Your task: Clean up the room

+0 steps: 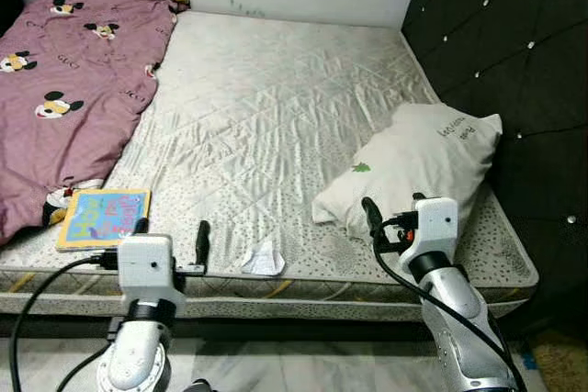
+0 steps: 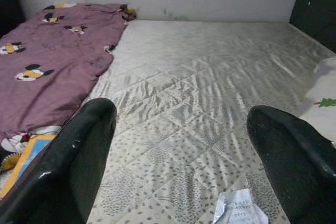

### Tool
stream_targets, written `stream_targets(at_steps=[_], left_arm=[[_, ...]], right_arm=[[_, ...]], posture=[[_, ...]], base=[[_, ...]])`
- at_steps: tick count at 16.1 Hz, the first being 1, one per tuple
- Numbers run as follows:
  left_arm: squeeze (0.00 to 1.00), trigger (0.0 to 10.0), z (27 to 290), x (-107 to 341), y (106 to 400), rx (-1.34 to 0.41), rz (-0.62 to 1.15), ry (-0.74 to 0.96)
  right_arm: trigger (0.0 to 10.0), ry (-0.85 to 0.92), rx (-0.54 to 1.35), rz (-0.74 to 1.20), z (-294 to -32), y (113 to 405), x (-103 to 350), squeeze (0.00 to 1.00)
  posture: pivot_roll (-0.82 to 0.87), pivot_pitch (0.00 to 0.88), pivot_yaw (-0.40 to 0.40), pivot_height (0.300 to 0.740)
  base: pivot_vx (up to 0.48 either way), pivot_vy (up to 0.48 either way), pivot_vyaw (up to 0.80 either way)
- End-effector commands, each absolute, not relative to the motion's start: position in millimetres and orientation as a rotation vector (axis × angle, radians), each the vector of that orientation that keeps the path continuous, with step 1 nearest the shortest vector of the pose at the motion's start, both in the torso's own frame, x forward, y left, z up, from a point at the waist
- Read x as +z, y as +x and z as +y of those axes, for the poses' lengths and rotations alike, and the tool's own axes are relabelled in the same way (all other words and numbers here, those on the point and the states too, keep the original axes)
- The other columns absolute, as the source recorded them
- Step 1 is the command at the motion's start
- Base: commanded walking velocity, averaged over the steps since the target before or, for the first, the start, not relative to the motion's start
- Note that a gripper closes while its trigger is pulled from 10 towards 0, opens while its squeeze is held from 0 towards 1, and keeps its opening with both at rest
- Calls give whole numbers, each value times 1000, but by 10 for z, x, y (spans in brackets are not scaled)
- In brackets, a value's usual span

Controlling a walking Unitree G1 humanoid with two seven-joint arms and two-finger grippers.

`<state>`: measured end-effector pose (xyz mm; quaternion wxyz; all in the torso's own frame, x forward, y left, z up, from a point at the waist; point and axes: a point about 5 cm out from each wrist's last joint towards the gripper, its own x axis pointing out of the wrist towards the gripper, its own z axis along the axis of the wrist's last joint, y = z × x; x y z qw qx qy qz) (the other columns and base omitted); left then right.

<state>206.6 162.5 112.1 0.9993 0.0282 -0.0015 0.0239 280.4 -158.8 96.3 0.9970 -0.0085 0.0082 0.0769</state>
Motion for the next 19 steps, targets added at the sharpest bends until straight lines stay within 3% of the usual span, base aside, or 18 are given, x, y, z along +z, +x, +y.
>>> stream_targets(at_steps=[1, 12, 16, 19], left_arm=[[0, 10000, 1624, 1154, 2052, 54, -9, 55], [0, 10000, 1605, 1158, 2050, 34, 1, 56], [0, 10000, 1580, 1136, 2052, 43, 17, 32], [0, 10000, 1581, 1137, 2055, 31, 19, 26]], right_arm=[[10000, -24, 158, 9, -1605, 2829, 1005, 0], [10000, -48, 167, 4, -1633, 2872, 1035, 0], [10000, -37, 155, 16, -1640, 2855, 1011, 0], [10000, -30, 151, 16, -1635, 2857, 1015, 0]], posture=[[2, 150, -136, 740], [6, 162, -134, 740], [8, 167, -131, 740], [5, 173, -126, 740]], base=[[266, 0, 0], [351, 0, 0], [0, 0, 0], [0, 470, 0]])
